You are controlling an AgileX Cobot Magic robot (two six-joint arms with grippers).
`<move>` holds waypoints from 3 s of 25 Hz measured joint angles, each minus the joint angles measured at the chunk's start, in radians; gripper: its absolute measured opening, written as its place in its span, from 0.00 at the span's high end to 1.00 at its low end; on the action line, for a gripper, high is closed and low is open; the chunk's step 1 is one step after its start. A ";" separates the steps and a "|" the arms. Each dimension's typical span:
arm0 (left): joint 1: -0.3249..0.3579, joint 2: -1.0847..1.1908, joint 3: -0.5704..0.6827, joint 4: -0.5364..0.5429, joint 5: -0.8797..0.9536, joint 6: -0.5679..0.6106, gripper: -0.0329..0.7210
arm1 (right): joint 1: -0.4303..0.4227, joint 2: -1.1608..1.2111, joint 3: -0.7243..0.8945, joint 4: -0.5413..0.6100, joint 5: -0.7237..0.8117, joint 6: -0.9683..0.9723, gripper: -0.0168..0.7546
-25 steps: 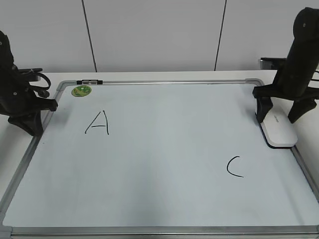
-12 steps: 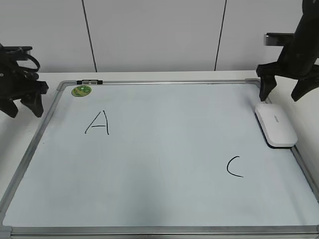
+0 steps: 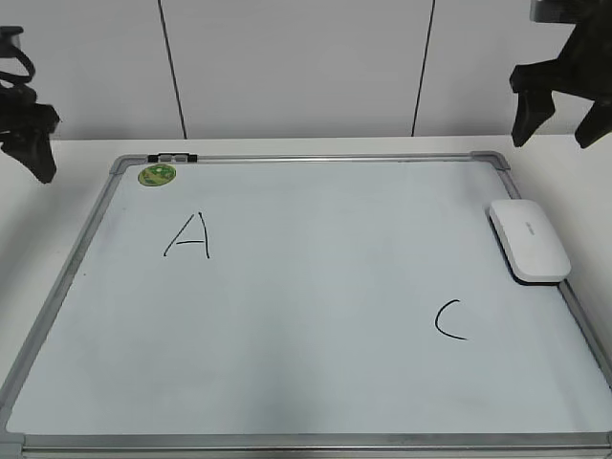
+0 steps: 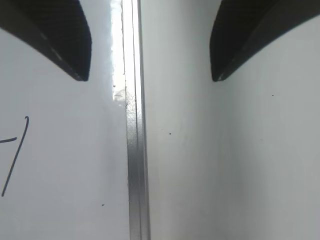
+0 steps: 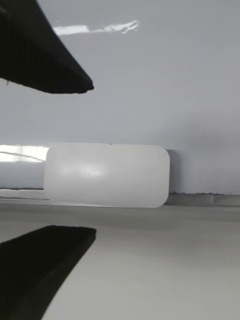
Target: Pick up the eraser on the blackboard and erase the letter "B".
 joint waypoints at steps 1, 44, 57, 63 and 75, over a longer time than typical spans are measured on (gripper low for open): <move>0.000 -0.018 0.000 0.004 0.006 -0.002 0.21 | 0.003 -0.023 0.024 0.000 0.000 0.000 0.19; -0.036 -1.595 0.911 0.066 0.095 -0.008 0.21 | 0.138 -1.488 1.125 -0.019 -0.091 0.079 0.21; -0.036 -1.815 0.945 0.159 0.157 -0.008 0.23 | 0.138 -1.779 1.291 -0.116 -0.040 0.079 0.21; -0.036 -1.815 0.997 0.159 0.130 -0.008 0.23 | 0.138 -1.779 1.323 -0.132 -0.064 0.077 0.21; -0.036 -1.815 1.018 0.138 0.087 -0.008 0.25 | 0.138 -1.779 1.323 -0.164 -0.073 0.068 0.21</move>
